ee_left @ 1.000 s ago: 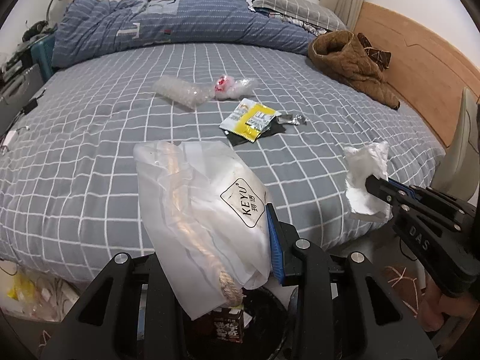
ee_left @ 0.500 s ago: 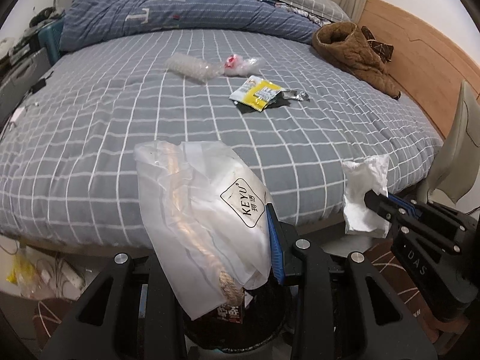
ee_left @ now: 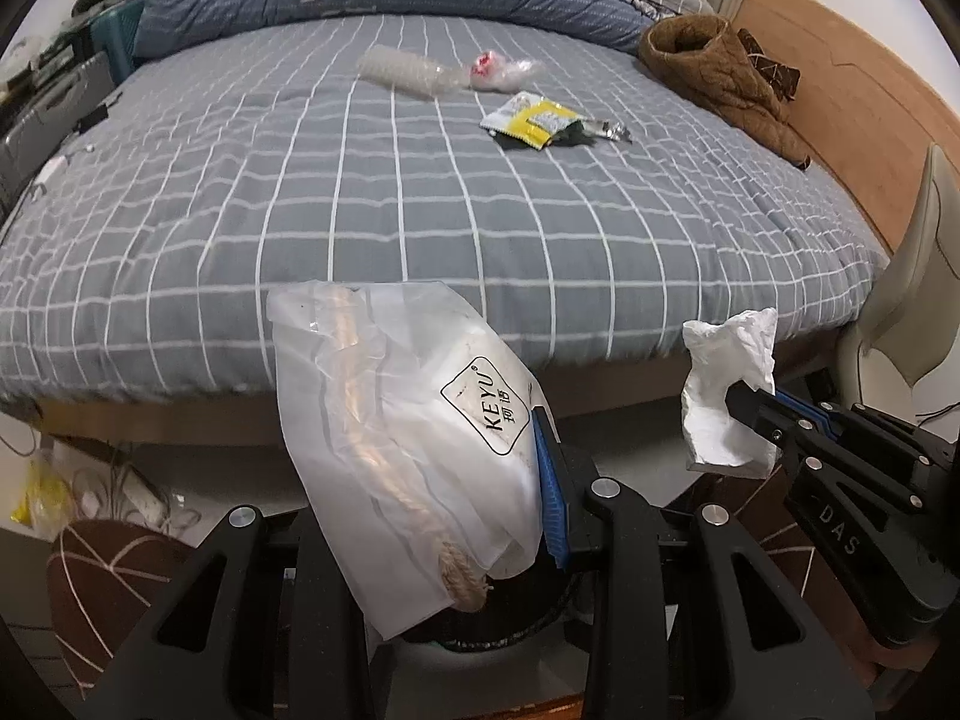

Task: Collect trash
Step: 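Carry the white bag and tissue down toward the black bin with both tools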

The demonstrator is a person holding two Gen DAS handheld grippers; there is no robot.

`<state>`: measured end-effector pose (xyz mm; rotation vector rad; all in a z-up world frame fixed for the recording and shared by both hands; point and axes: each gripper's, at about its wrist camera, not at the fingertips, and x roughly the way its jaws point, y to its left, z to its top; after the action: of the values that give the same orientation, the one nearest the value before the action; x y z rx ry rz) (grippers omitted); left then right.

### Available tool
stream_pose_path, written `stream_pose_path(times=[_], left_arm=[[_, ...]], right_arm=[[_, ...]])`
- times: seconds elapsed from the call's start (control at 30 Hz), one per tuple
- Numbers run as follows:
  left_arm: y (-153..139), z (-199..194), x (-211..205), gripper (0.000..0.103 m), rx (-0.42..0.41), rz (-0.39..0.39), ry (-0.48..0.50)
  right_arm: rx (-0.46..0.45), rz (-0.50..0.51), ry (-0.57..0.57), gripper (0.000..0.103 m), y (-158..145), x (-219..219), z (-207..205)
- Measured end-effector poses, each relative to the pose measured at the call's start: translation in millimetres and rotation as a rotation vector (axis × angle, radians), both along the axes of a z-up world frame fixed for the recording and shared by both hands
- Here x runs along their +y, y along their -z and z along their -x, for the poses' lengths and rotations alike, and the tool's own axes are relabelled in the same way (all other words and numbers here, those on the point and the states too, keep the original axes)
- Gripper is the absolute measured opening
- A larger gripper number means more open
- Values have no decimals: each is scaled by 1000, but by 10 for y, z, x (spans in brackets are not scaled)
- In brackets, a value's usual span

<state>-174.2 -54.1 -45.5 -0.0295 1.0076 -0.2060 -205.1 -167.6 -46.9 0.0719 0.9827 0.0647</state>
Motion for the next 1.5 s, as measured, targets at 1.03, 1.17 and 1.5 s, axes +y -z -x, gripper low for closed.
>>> stream_pose_path(times=[1.03,1.17,1.5], left_arm=[[1075,-89,31,33,215,3,-18],[1263,-207,-70,33,255,3,7],[1604,-380,-287,33,330,3,63]], right_arm=[[207,13,14,5,964,96,72],[213,57,23,5,1047,53,-34],[258,82,70,5,1207,-205,-161]])
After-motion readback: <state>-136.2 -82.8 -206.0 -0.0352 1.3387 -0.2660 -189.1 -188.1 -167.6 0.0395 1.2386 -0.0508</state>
